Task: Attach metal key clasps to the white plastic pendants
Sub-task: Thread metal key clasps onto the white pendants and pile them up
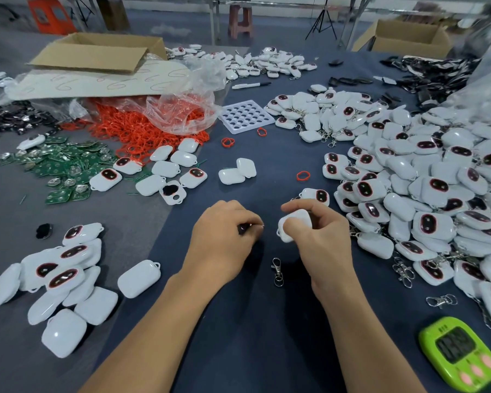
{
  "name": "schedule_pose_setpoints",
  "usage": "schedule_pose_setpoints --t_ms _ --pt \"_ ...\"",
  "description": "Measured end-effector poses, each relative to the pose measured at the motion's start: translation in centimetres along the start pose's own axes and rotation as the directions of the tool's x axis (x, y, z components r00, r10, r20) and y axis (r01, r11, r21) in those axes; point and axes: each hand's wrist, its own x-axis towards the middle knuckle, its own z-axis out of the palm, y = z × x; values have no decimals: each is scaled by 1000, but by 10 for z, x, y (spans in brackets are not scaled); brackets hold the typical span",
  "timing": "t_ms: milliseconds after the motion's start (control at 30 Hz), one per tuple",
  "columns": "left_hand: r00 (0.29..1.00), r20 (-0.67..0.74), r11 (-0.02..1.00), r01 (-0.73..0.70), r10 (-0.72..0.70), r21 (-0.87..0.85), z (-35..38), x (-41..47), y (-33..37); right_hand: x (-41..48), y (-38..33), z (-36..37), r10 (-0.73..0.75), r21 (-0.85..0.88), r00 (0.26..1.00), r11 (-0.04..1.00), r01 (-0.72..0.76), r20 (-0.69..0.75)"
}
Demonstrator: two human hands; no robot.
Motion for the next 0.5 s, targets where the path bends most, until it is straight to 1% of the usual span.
schedule_pose_setpoints --t_ms 67,100,167,233,300,400,500 --pt "996 -43 972 62 -74 -227 -2 -3 -3 -3 0 1 -50 -84 998 995 52 26" --pt "995 -41 945 73 -91 -318 -4 -5 -2 -5 0 2 -87 -137 995 986 91 39" --pt "996 -10 896 78 -91 -436 -5 -8 1 -7 -1 5 -163 -224 984 959 174 66" --pt "996 10 864 86 -94 -496 -6 -9 5 -8 -1 6 -199 -248 975 944 217 93" --pt "994 15 845 100 -108 -525 -7 -8 5 -8 -1 5 -198 -238 973 946 223 121" --pt "992 22 830 114 -122 -547 -9 -7 4 -7 0 3 -184 -196 971 957 213 154" --pt "990 56 807 139 -130 -574 -9 -7 5 -6 1 5 -147 -147 976 974 171 164"
